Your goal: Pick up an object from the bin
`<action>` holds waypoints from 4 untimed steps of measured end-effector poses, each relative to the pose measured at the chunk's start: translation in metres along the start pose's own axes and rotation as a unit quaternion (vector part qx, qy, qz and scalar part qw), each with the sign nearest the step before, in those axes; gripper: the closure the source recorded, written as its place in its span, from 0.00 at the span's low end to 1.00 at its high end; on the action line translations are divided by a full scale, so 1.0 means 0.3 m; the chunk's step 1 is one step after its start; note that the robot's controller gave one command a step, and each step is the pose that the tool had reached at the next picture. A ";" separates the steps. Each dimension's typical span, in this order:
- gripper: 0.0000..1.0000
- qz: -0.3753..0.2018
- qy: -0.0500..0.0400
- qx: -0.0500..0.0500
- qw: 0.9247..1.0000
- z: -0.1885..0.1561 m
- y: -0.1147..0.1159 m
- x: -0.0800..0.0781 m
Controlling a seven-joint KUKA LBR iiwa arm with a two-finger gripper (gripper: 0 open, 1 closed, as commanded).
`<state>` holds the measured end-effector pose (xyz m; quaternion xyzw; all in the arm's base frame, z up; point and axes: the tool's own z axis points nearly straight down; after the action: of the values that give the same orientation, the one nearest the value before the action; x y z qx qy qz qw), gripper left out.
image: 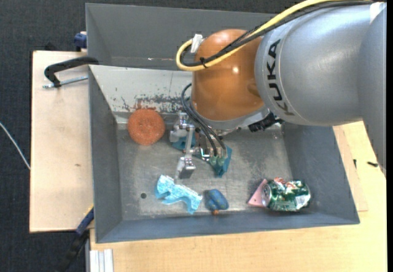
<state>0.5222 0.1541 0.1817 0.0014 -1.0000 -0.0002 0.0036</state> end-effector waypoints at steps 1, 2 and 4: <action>0.00 0.001 -0.004 -0.001 1.000 -0.013 -0.002 -0.006; 0.00 -0.014 -0.009 -0.001 1.000 0.107 0.033 0.016; 0.00 0.112 -0.003 -0.001 0.994 0.264 0.000 0.067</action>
Offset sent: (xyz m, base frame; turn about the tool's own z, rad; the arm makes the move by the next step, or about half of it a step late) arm -0.0265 0.0308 -0.1117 -0.0880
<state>0.5017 0.1541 0.1026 -0.1111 -0.9938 -0.0006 0.0007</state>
